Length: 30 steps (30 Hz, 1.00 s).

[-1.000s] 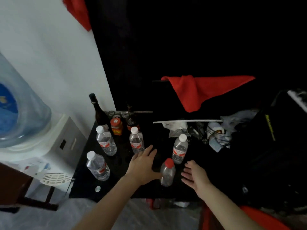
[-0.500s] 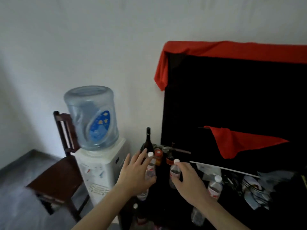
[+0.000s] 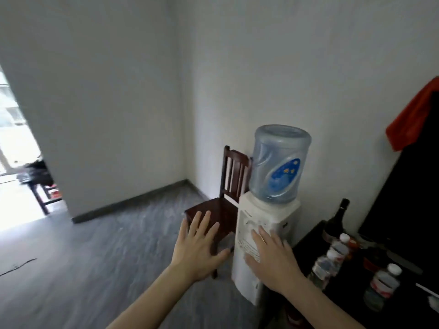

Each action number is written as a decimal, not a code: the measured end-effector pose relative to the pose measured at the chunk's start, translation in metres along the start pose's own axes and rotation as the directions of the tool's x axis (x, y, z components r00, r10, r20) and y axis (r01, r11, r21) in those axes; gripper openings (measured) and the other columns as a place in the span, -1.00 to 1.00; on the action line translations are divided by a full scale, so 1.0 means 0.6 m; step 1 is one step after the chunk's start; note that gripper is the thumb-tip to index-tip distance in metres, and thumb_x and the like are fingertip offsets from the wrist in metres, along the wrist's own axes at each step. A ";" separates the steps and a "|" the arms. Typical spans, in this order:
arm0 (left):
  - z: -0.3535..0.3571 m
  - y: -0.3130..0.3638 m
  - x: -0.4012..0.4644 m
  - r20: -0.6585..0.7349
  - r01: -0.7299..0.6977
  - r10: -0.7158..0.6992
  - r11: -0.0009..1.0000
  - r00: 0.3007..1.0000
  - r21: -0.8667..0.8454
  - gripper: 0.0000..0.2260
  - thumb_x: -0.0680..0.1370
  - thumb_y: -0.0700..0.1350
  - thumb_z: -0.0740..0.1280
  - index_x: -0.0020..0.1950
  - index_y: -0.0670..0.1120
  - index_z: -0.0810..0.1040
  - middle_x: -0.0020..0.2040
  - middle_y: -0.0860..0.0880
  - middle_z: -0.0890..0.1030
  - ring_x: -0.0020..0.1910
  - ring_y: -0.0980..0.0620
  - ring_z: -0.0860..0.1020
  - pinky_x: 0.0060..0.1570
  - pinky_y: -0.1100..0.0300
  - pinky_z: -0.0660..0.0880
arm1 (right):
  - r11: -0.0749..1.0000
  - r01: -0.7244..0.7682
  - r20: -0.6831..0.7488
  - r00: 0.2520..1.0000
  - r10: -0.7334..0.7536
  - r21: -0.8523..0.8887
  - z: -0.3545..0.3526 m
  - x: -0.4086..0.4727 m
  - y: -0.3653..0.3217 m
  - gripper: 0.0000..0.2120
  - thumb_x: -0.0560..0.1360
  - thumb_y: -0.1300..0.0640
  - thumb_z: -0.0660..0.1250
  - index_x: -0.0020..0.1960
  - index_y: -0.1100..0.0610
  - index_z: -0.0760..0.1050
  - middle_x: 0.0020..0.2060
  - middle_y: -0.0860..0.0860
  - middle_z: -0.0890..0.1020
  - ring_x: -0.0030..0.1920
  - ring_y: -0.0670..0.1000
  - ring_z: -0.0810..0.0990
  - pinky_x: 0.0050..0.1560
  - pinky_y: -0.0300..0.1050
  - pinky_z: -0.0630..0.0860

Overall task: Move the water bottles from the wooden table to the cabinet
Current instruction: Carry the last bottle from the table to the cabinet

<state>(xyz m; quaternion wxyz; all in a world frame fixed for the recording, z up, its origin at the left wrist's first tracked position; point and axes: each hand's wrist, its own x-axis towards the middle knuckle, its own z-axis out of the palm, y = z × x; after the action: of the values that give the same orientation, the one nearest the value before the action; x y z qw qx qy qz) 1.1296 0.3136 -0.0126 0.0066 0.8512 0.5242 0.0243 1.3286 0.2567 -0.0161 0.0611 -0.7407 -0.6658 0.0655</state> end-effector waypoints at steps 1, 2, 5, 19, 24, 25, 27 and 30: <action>-0.005 -0.033 -0.020 0.005 0.047 -0.047 0.999 0.999 0.009 0.04 0.26 0.50 -0.52 0.68 0.10 -0.14 0.67 -0.03 -0.30 0.61 -0.04 -0.39 0.54 -0.18 -0.40 | 0.999 0.047 0.012 0.999 -0.047 0.001 0.006 0.012 -0.036 -0.30 0.58 -0.29 0.02 0.62 -0.05 -0.06 0.62 -0.03 -0.04 0.60 0.09 -0.05 0.56 0.17 -0.02; -0.010 -0.064 -0.040 0.005 0.099 -0.099 0.995 0.995 0.020 0.11 0.17 0.49 -0.58 0.68 0.09 -0.16 0.66 -0.04 -0.31 0.59 -0.03 -0.41 0.53 -0.18 -0.40 | 0.995 0.097 0.021 0.995 -0.097 0.001 0.010 0.023 -0.071 -0.30 0.58 -0.29 0.01 0.62 -0.05 -0.07 0.62 -0.04 -0.06 0.60 0.09 -0.08 0.56 0.16 -0.05; -0.017 -0.154 -0.102 -0.018 0.273 -0.273 0.962 0.962 0.021 0.11 0.18 0.49 -0.59 0.68 0.09 -0.16 0.65 -0.04 -0.35 0.58 -0.05 -0.43 0.51 -0.16 -0.43 | 0.968 0.252 0.034 0.967 -0.252 -0.013 0.012 0.051 -0.176 -0.31 0.59 -0.28 0.00 0.62 -0.06 -0.11 0.62 -0.03 -0.11 0.60 0.09 -0.13 0.55 0.17 -0.10; -0.051 -0.384 -0.375 -0.085 0.899 -0.897 0.437 0.434 -0.020 -0.28 0.60 0.41 -0.04 0.68 0.10 -0.06 0.68 -0.03 -0.28 0.66 -0.11 -0.28 0.57 -0.21 -0.26 | 0.661 0.749 0.081 0.657 -0.749 0.039 0.064 0.102 -0.545 -0.26 0.54 -0.30 0.05 0.62 -0.05 -0.08 0.62 -0.01 -0.16 0.59 0.11 -0.22 0.53 0.27 -0.17; -0.044 -0.399 -0.488 -0.083 0.970 -0.970 0.235 0.230 -0.061 -0.30 0.61 0.39 0.00 0.67 0.11 -0.02 0.69 -0.02 -0.24 0.66 -0.10 -0.27 0.57 -0.23 -0.28 | 0.529 0.847 0.121 0.520 -0.846 0.056 0.099 0.072 -0.640 -0.26 0.56 -0.31 0.02 0.61 -0.08 -0.18 0.60 -0.02 -0.24 0.59 0.14 -0.27 0.53 0.29 -0.18; -0.040 -0.398 -0.512 -0.064 0.979 -0.980 0.191 0.187 -0.067 -0.30 0.61 0.39 0.00 0.67 0.11 -0.04 0.68 -0.01 -0.27 0.66 -0.09 -0.28 0.56 -0.23 -0.29 | 0.501 0.863 0.136 0.490 -0.861 0.061 0.107 0.060 -0.661 -0.26 0.56 -0.32 0.01 0.61 -0.08 -0.19 0.60 -0.02 -0.26 0.59 0.14 -0.28 0.53 0.29 -0.18; -0.029 -0.399 -0.563 -0.037 0.992 -0.994 0.105 0.102 -0.073 -0.29 0.61 0.39 0.01 0.68 0.11 -0.07 0.67 -0.01 -0.32 0.65 -0.08 -0.31 0.57 -0.23 -0.30 | 0.446 0.892 0.147 0.432 -0.890 0.072 0.123 0.033 -0.705 -0.25 0.56 -0.33 0.00 0.61 -0.09 -0.21 0.60 -0.01 -0.27 0.59 0.14 -0.28 0.53 0.30 -0.18; -0.023 -0.407 -0.631 -0.005 0.997 -1.000 -0.007 -0.007 -0.077 -0.27 0.61 0.39 0.03 0.68 0.12 -0.10 0.67 -0.01 -0.34 0.65 -0.10 -0.31 0.57 -0.28 -0.27 | 0.376 0.920 0.147 0.360 -0.921 0.108 0.138 -0.005 -0.771 -0.25 0.56 -0.35 -0.01 0.61 -0.09 -0.20 0.60 -0.02 -0.27 0.59 0.13 -0.29 0.52 0.29 -0.20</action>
<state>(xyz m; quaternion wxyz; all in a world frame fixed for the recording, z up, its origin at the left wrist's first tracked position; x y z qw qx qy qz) 0.7412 0.0851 -0.0210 0.0284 0.2268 0.9722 0.0503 0.8612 0.3033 -0.0153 0.0284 -0.2328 -0.9679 0.0900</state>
